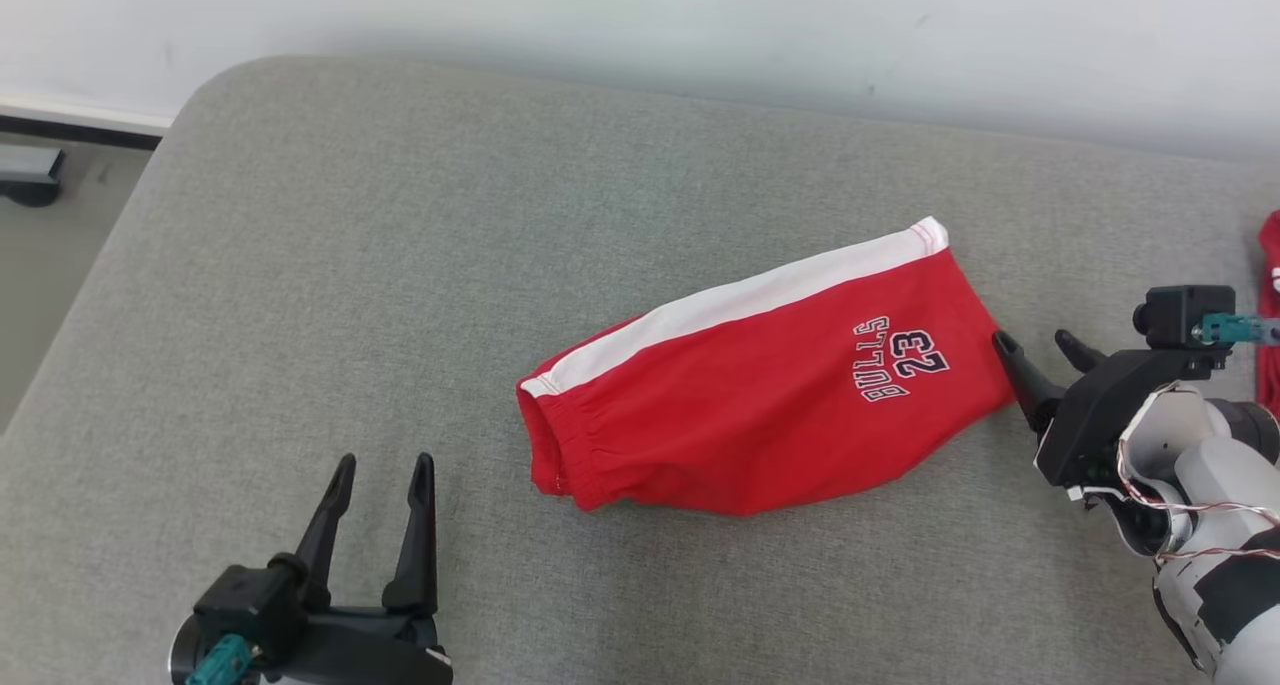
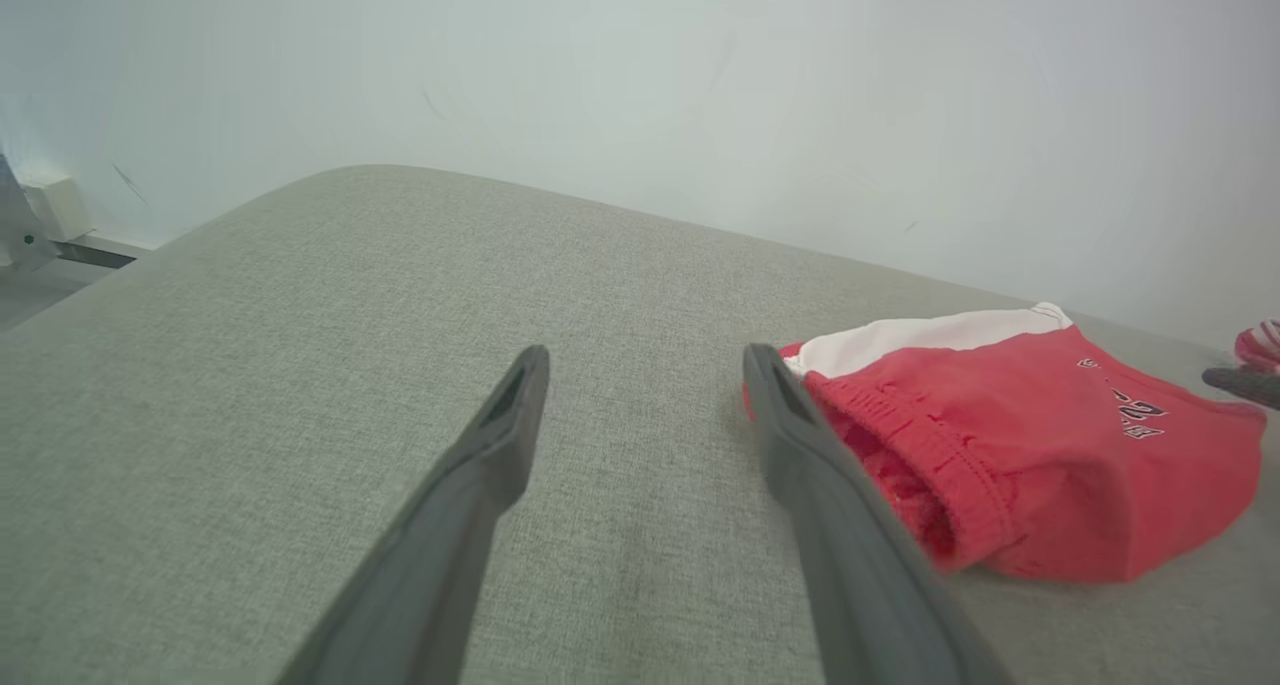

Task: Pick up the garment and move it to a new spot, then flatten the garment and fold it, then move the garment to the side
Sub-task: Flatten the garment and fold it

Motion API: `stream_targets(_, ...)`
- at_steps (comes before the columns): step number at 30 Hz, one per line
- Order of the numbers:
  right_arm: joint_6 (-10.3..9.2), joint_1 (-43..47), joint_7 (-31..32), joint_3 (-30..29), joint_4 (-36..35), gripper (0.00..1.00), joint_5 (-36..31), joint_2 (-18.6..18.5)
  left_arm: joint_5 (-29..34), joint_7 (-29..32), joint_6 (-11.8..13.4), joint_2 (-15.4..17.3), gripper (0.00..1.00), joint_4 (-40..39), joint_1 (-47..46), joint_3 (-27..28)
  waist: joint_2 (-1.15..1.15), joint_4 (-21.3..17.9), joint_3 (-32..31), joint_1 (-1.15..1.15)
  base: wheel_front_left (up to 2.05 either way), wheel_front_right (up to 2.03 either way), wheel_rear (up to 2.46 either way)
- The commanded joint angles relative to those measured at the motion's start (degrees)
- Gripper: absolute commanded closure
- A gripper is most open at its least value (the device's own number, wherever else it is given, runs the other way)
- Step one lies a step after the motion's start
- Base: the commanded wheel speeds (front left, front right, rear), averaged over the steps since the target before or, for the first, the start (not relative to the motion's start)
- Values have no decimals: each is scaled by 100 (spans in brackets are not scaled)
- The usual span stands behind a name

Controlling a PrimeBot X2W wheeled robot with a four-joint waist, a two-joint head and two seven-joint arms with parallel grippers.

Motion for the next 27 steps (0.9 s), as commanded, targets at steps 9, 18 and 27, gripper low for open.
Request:
stream_targets(9, -17, -345, 189, 231, 703, 0, -204, 225, 250, -17, -34, -252, 0, -60, 92, 127, 0, 221, 138, 1, 0, 0, 0)
stream_targets(18, -16, -402, 591, 391, 1098, 92, -133, 412, 266, -18, -35, -292, 0, 35, 172, 105, 0, 228, 2, 1, 0, 0, 0)
stream_targets(27, -17, 16, 329, 381, 703, 100, 363, 260, 299, -17, -36, -293, 0, 168, 445, 51, 0, 3, -509, 1, 0, 0, 0)
